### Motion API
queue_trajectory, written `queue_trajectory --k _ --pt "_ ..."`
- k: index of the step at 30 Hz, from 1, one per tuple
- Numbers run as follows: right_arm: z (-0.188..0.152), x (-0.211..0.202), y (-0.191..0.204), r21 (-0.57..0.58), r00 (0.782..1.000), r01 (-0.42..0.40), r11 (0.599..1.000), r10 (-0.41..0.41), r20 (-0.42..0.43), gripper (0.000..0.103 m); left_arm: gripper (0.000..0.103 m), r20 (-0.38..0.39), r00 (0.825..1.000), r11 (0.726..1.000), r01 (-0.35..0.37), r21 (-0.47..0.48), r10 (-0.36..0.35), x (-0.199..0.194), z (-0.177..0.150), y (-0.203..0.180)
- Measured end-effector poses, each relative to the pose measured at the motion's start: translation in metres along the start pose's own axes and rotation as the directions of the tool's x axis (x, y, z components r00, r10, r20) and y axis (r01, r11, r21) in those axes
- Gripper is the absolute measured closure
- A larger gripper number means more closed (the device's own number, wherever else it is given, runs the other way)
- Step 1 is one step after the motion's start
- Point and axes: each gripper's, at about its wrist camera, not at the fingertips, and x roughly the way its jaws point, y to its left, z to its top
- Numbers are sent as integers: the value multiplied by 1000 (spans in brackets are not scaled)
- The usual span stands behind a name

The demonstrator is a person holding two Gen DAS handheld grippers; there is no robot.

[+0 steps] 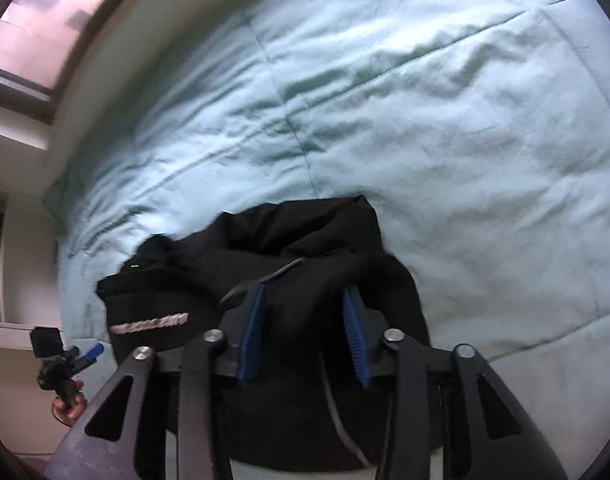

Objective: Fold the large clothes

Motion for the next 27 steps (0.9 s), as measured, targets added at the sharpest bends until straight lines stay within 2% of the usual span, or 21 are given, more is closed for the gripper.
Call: queue_trajectory --k 3,5,6,10,12,17,19,22,23,24,25,27 --pt "-8 -20 8 -37 999 -1 999 3 44 44 22 14 998 998 -60 8 60 -10 -5 -4" --pt "-11 -22 12 -83 995 64 994 -58 79 27 22 42 985 986 -166 28 165 -10 -2 -5" --pt "-11 -21 13 -106 991 104 989 -94 95 24 22 63 971 971 -233 51 230 -5 3 -8" --pt "-1 14 13 -236 976 198 951 -170 136 22 22 92 962 959 -266 96 257 19 28 -7" --pt "7 33 9 -293 974 207 934 -170 147 22 22 105 953 951 -294 92 284 30 42 2" --pt "32 81 -5 -373 986 161 914 -129 110 22 22 90 977 976 -200 87 193 40 61 18" --pt "38 96 -7 -392 986 166 905 -140 96 22 22 98 977 975 -197 99 188 47 66 19" --pt "43 112 -11 -393 992 125 911 -111 58 23 22 67 981 975 -189 113 183 60 71 18" --pt "43 115 -11 -395 993 118 911 -104 55 30 22 55 980 974 -194 116 189 66 73 18" --pt "43 115 -9 -399 993 118 910 -101 64 42 28 59 977 971 -209 118 203 70 75 19" --pt "43 115 -8 -398 992 119 909 -98 74 62 36 83 975 969 -217 117 208 71 77 19" --pt "36 111 1 -429 984 173 887 -132 124 71 81 122 973 971 -210 113 196 69 77 17"
